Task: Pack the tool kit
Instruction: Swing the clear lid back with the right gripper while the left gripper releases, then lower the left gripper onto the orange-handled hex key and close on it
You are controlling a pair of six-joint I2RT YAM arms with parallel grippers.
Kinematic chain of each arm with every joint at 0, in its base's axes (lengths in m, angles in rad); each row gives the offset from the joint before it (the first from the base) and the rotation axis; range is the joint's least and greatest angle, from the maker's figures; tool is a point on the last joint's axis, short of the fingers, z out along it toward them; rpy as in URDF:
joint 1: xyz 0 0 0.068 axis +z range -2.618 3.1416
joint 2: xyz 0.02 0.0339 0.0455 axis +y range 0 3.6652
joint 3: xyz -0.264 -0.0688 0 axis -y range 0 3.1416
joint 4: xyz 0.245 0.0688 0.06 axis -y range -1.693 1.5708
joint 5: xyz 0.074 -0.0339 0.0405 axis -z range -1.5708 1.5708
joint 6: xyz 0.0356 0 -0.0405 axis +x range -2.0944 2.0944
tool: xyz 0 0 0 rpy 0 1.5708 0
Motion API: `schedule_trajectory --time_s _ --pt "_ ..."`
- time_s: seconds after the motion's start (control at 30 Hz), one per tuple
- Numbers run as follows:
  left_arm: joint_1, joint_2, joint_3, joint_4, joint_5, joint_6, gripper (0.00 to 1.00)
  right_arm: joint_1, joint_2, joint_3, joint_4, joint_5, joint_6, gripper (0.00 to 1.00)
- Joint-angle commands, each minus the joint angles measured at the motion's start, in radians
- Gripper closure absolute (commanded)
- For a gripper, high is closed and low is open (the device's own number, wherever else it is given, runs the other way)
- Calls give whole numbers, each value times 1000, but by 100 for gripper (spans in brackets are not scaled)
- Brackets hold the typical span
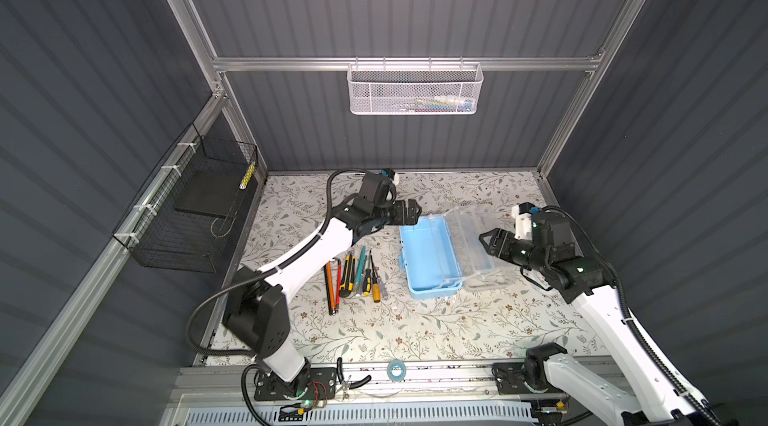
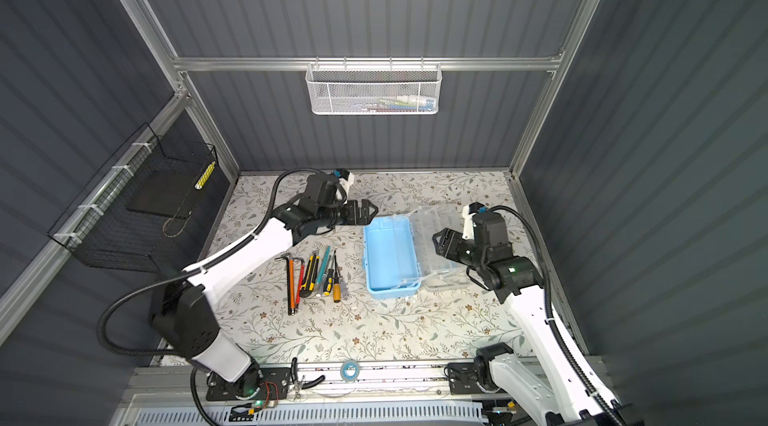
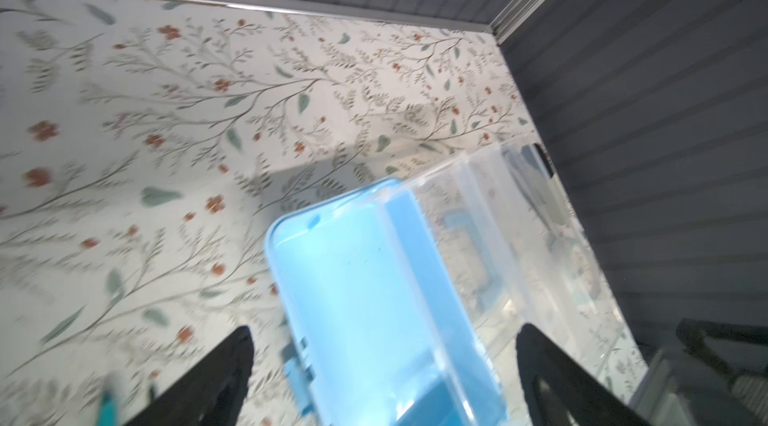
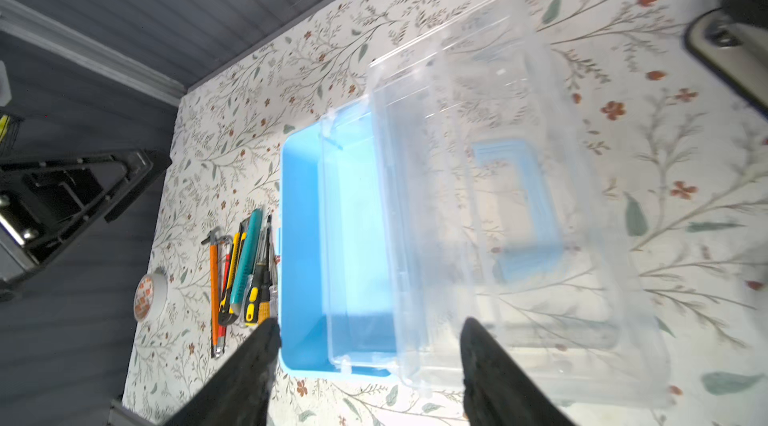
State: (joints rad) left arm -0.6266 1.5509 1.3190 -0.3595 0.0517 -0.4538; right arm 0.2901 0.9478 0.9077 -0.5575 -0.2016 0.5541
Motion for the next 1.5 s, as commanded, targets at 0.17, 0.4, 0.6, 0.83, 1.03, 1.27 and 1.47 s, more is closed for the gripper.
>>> schedule_trajectory --time_s 0.17,0.4,0.6,0.83,1.03,1.27,1.47 --pt "33 -166 -263 -215 -317 -60 28 176 145 54 104 16 38 32" --pt "97 -241 -427 -244 -372 -166 43 244 279 47 194 -29 66 33" --pt "160 -220 -501 -198 -359 -173 51 259 330 30 238 -41 83 33" --pt "225 -192 -542 -138 -329 -145 58 262 350 8 265 -48 97 33" --pt "267 -156 -553 -103 -315 -128 63 262 370 8 269 -49 98 33" --pt "283 -83 -541 -72 -299 -112 66 263 378 7 269 -35 95 32" --pt "291 -47 -543 -59 -302 -100 69 263 390 3 272 -27 95 32"
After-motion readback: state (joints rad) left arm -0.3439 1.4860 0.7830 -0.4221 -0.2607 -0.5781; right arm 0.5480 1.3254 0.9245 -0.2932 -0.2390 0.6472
